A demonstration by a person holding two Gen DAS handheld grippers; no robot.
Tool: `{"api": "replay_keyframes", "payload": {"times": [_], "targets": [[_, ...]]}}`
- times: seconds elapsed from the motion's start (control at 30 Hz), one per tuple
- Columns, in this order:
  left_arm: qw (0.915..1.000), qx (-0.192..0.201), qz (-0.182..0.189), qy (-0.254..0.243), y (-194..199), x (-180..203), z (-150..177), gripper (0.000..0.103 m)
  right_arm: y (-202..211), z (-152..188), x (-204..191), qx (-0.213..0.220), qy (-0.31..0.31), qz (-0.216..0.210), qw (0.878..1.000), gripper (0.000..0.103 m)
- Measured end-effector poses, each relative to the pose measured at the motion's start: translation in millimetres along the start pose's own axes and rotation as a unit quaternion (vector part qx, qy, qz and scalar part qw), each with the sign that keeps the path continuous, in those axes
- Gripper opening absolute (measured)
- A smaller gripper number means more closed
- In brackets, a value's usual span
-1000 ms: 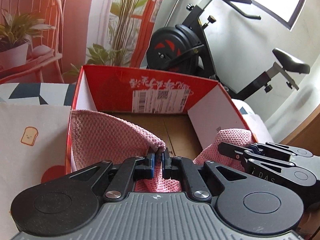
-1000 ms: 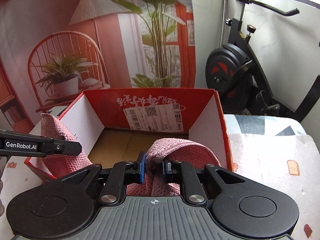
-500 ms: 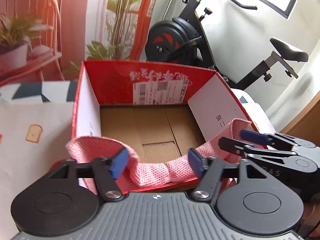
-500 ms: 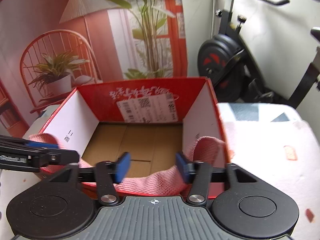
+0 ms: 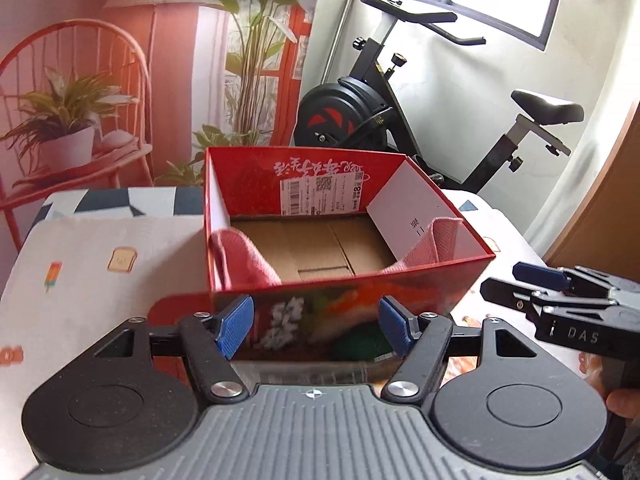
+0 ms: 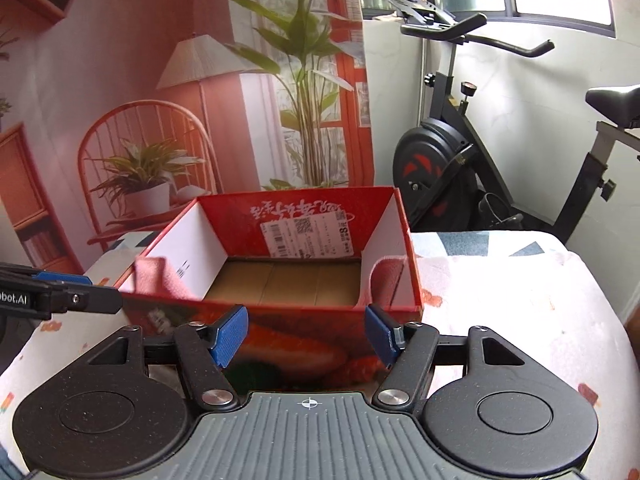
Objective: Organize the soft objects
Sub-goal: 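Move both grippers down to the orange floral cushion cover, then close the left gripper on the orange cushion while the right gripper grasps it too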
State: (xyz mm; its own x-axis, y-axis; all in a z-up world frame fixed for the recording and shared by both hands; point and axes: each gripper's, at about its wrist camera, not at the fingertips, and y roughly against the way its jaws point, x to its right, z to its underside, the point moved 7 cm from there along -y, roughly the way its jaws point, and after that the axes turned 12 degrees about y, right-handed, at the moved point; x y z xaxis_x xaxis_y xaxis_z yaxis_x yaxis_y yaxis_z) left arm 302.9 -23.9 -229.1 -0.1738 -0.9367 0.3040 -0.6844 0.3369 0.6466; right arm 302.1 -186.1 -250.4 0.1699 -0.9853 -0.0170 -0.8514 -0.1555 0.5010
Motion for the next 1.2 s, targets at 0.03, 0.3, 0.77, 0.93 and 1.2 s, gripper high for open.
{"api": "replay_keyframes", "payload": {"times": [0.03, 0.3, 0.77, 0.93, 1.2], "targets": [[1.0, 0.0, 0.002, 0.007, 4.2, -0.9, 6.2, 0.071, 4.1, 6.6, -3.8, -0.001, 0.0, -0.002, 1.0, 0.061], [0.9975, -0.005, 0.023, 0.066, 20.8, -3.1, 54.5, 0.07, 24.5, 63.7, -30.2, -0.019, -0.018, -0.01, 1.0, 0.061], [0.9927, -0.046, 0.03, 0.107, -3.8, -8.0, 92.8, 0.064, 15.1, 116.1, -49.2, -0.057, 0.0, -0.005, 0.998, 0.061], [0.9903, -0.067, 0.04, 0.115, -22.6, -8.0, 95.4, 0.063, 8.9, 118.4, -51.8, -0.057, 0.008, -0.015, 0.998, 0.061], [0.9899, -0.074, 0.038, 0.114, -45.8, -8.3, 94.4, 0.056, 1.8, 116.8, -50.0, -0.066, 0.016, -0.03, 0.997, 0.062]]}}
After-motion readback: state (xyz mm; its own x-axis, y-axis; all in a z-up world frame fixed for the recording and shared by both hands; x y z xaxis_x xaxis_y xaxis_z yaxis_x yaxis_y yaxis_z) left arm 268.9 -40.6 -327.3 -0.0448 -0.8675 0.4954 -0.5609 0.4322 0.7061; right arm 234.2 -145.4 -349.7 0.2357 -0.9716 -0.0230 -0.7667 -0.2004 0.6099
